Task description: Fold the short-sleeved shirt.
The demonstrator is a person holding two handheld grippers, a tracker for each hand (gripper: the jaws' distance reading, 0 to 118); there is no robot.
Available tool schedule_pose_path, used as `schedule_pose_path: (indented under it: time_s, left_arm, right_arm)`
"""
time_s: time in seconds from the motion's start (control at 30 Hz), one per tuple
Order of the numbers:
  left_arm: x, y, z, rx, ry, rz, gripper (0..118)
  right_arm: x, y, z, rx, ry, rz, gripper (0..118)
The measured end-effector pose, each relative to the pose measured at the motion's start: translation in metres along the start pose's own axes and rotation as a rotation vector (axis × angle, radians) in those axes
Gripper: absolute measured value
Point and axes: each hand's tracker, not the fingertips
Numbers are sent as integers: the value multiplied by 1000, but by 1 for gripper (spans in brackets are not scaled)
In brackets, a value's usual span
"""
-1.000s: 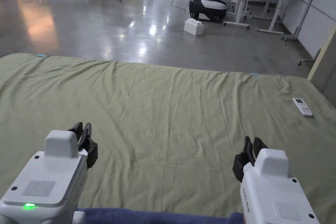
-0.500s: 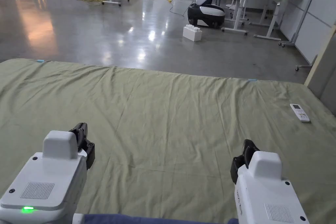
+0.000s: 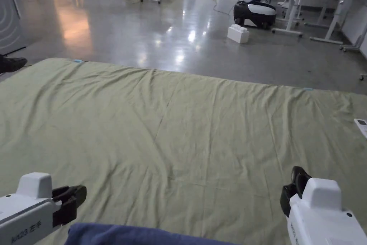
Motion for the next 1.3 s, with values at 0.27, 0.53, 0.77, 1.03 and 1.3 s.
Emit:
schedule_pose_path:
  time_s: [0.27, 0.53, 0.77, 1.03, 1.3]
  left_arm:
    - [-99, -36, -37, -190, -187, 272, 86]
    - [-143, -69, -83, -393, -315, 528, 87]
    - [-190, -85, -107, -338, -493, 796, 85]
    - [-173, -110, -141, -362, -543, 711, 39]
    - [-128, -99, -125, -375, -410, 569, 13]
  right_arm:
    - [-13, -11, -3, -48, 28, 24, 0]
    - [-16, -22, -7, -112, 1, 50, 0]
    - [-15, -27, -9, -148, -10, 45, 0]
    - [-22, -29, -11, -166, -11, 54, 0]
    - [-24, -29, -11, -166, -7, 55, 0]
